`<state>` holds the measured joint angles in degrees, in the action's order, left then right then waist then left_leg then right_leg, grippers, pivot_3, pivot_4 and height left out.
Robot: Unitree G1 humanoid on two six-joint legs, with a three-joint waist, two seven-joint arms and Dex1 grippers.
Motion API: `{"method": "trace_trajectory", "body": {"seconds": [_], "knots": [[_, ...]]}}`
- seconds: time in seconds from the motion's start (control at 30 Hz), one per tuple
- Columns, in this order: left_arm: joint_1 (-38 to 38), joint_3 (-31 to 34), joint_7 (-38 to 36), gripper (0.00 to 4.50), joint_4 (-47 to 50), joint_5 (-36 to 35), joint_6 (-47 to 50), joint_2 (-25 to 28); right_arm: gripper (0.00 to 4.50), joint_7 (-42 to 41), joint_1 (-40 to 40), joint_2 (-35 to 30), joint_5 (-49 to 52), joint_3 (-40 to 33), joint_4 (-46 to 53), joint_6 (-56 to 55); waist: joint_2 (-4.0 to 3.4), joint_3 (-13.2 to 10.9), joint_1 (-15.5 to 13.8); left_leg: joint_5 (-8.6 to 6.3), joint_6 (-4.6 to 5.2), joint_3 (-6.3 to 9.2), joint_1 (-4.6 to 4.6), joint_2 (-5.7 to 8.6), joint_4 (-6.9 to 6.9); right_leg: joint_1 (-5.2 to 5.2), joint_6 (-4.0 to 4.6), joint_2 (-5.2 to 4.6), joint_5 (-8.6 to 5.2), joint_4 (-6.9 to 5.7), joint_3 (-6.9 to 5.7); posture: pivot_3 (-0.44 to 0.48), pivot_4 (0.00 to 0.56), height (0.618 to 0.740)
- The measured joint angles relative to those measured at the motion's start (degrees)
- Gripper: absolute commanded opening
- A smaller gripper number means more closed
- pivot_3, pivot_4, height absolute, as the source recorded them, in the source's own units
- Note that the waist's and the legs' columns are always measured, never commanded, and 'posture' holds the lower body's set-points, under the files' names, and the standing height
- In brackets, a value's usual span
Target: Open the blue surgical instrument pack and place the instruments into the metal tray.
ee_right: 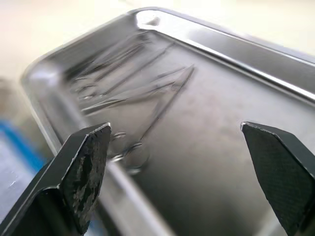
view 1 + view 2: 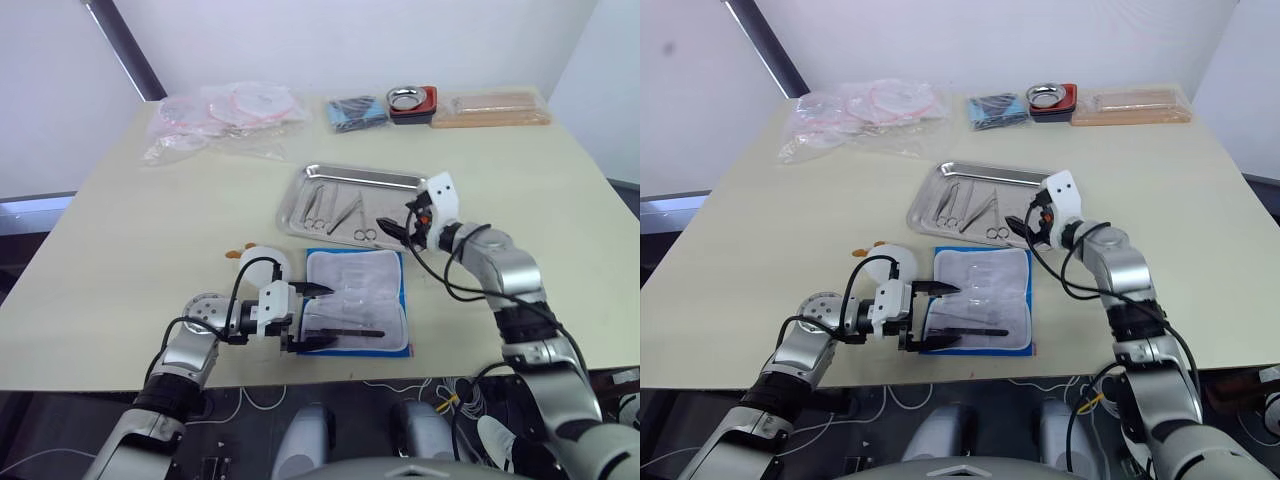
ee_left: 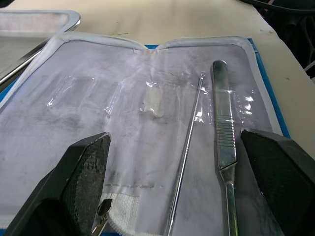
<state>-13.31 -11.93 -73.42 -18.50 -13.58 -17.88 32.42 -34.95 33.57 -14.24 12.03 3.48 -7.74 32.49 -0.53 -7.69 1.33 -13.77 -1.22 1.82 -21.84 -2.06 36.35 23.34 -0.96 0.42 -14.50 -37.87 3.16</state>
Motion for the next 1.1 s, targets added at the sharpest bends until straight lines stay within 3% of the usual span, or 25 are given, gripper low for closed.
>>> {"method": "trace_trajectory", "body": {"seconds": [0.17, 0.27, 0.57, 0.83, 1.1], "knots": [[-0.06, -0.12, -0.13, 4.5, 0.03, -0.01, -0.01, -0.03, 4.42, -9.04, -6.94, -5.55, 2.9, 0.82, 7.64, -4.73, 0.03, -0.01, -0.09, 0.0, 0.0, -0.05, -0.01, 0.0, -0.01, 0.0, -0.01, -0.01, -0.01, 0.09, 0.03, 0.0, 0.15, 0.74], [-0.04, -0.13, -0.04, 4.5, 0.02, -0.05, -0.01, -0.15, 4.42, -18.91, -12.53, -12.4, 5.37, 1.2, 11.85, -10.02, 0.08, -0.05, -0.27, -0.01, 0.0, -0.02, -0.01, 0.0, -0.03, 0.0, -0.01, -0.02, -0.01, 0.12, -0.01, 0.0, 0.15, 0.74], [-0.01, -0.17, -0.02, 4.5, 0.01, -0.04, 0.0, -0.05, 4.42, -35.07, -18.91, -24.23, 15.38, -2.71, 19.06, -11.3, 0.24, -0.24, -0.22, -0.01, -0.01, -0.01, 0.0, -0.01, -0.05, 0.01, -0.01, -0.03, -0.02, 0.15, -0.04, 0.0, 0.15, 0.74], [-0.05, -0.2, -0.28, 4.5, 0.0, -0.04, -0.01, -0.02, 4.42, -42.68, -22.47, -31.97, 25.13, -12.1, 20.32, -10.16, 0.25, -0.26, -0.31, -0.02, -0.02, 0.0, 0.01, -0.02, -0.13, 0.02, 0.0, -0.06, -0.02, 0.25, -0.09, 0.0, 0.15, 0.74], [-0.05, -0.2, -0.38, 4.5, 0.0, -0.05, -0.02, 0.11, 4.42, -45.59, -23.47, -34.89, 26.59, -14.55, 20.36, -11.04, 0.26, -0.26, -0.25, -0.02, -0.03, -0.01, 0.02, -0.03, -0.14, 0.04, 0.0, -0.06, -0.02, 0.26, -0.1, 0.0, 0.15, 0.74]]}}
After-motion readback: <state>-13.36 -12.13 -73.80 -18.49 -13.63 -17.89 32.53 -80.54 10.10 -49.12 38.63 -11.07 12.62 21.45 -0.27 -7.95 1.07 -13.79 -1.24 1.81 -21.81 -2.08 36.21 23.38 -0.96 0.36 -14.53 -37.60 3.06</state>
